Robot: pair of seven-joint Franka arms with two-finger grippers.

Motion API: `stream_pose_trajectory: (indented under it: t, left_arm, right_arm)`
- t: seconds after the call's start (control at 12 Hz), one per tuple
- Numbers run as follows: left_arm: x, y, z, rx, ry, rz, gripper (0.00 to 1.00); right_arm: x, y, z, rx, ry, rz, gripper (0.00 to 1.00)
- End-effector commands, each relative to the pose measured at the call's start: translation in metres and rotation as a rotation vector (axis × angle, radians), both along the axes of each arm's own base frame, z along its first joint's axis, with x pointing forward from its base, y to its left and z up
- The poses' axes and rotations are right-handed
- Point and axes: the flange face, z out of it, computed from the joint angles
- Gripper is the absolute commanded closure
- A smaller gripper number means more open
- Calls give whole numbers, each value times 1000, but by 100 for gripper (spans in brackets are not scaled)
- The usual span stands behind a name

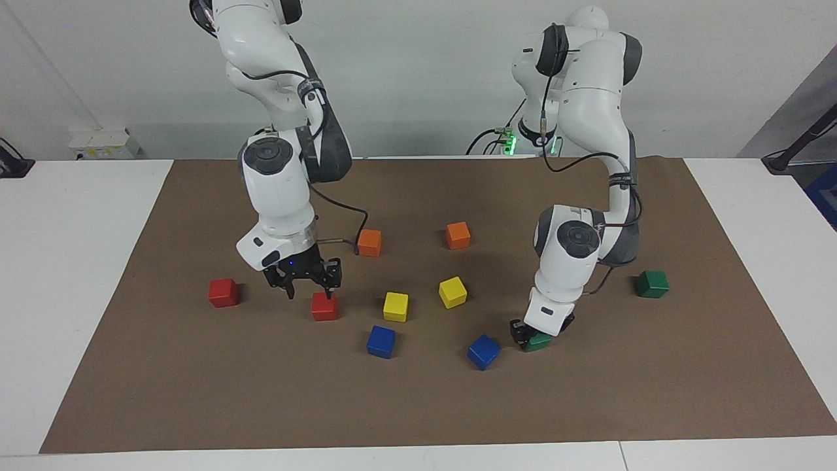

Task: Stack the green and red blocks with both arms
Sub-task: 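Grasp the second green cube with the left gripper while the right gripper grasps red, then carry the green cube with the left gripper while the right gripper carries the red cube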

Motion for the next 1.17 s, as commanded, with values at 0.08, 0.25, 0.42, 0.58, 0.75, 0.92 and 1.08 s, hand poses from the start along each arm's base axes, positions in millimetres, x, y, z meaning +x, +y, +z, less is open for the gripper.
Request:
stream_pose_trajectory:
  t: [0.08, 0.25, 0.42, 0.58, 0.75, 0.92, 1.08]
  left_arm:
    - [6, 38, 49, 43, 11, 49, 100]
    - [2, 77, 80, 68, 45, -5, 100]
    - [-6, 137, 101, 101, 91, -134, 100]
    - [-20, 208, 108, 113, 118, -274, 100]
    - [-29, 269, 103, 128, 135, -416, 100]
    - [-42, 293, 91, 135, 133, -477, 100]
    - [-51, 298, 78, 145, 109, -510, 100]
  right_arm:
    - [-22, 1, -17, 1, -16, 76, 18]
    - [-30, -1, -26, 0, -23, 98, 17]
    - [-35, -6, -33, -6, -17, 125, 17]
    - [-40, -8, -42, -3, -35, 135, 17]
    - [-40, -9, -48, -3, -35, 132, 16]
    - [-39, -11, -53, -1, -41, 130, 14]
    - [-35, -12, -60, 3, -57, 123, 12]
